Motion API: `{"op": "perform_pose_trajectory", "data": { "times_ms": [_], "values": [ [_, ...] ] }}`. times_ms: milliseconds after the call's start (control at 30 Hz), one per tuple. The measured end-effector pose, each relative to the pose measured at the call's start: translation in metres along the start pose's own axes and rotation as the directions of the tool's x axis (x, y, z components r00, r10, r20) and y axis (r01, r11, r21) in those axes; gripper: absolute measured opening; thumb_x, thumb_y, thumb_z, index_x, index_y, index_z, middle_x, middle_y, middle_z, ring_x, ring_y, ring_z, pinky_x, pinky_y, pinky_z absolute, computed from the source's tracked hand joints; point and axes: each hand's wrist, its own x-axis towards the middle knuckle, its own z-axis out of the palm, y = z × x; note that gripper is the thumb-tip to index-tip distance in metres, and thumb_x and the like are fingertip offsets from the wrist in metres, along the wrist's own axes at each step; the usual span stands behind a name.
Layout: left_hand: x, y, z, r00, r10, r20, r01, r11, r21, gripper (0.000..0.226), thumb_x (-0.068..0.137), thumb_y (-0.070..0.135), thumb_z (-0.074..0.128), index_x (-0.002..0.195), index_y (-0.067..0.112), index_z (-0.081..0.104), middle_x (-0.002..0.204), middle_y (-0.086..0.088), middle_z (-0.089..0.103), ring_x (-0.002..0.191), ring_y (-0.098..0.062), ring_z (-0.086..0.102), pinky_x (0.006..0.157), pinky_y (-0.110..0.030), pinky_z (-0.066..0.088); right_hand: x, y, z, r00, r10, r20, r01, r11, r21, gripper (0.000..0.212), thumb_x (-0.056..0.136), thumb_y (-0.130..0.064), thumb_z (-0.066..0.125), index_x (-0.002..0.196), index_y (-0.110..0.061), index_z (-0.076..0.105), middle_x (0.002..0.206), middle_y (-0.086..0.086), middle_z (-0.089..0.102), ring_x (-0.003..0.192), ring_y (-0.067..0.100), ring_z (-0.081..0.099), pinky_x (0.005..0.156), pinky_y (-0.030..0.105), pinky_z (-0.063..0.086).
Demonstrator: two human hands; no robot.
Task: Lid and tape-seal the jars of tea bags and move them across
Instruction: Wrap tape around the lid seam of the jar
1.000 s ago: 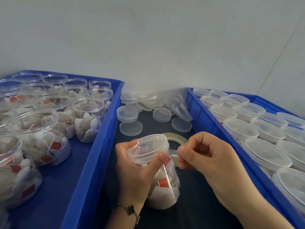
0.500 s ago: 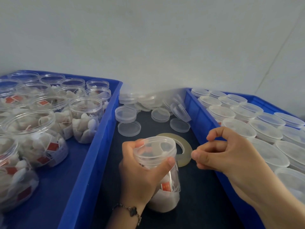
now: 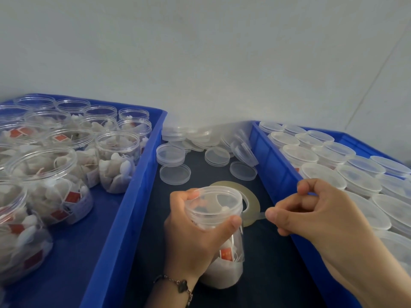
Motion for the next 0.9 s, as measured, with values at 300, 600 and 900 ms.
{"op": "perform_pose_trajectory", "data": {
  "times_ms": [300, 600, 900],
  "values": [
    [0.000, 0.000, -0.003, 1.000, 0.000, 0.014, 0.001, 0.999, -0.052, 0.072, 0.041, 0.069, 0.074, 0.097, 0.035, 0.044, 0.095, 0.027, 0.062, 0.089, 0.009, 0.061, 0.064, -0.008, 0.049, 0.002, 0.007, 0.006, 0.976, 0.085, 0.200, -0.098, 0.993, 0.059, 0.038, 0.069, 0.000, 0.075, 0.093, -0.012, 0.049, 0.063, 0.001, 0.066, 0.049, 0.004, 0.055, 0.048, 0.012, 0.043],
    [0.002, 0.001, -0.003, 0.999, 0.006, 0.037, -0.004, 0.998, -0.064, 0.072, 0.041, 0.069, 0.074, 0.097, 0.034, 0.044, 0.100, 0.032, 0.059, 0.088, 0.006, 0.062, 0.063, -0.009, 0.050, 0.000, 0.010, 0.002, 0.931, 0.102, 0.350, -0.112, 0.994, 0.008, 0.025, 0.083, -0.004, 0.063, 0.096, -0.015, 0.046, 0.064, -0.005, 0.060, 0.050, 0.004, 0.049, 0.051, 0.015, 0.042],
    [0.001, 0.002, -0.003, 0.999, 0.019, 0.040, -0.018, 0.999, -0.034, 0.074, 0.040, 0.073, 0.073, 0.097, 0.036, 0.044, 0.101, 0.037, 0.057, 0.091, 0.008, 0.061, 0.065, -0.010, 0.050, -0.007, 0.002, -0.007, 0.922, 0.068, 0.382, -0.059, 0.998, -0.035, 0.035, 0.071, -0.025, 0.068, 0.096, -0.013, 0.047, 0.065, -0.005, 0.061, 0.050, 0.004, 0.051, 0.049, 0.013, 0.042]
  ]
}}
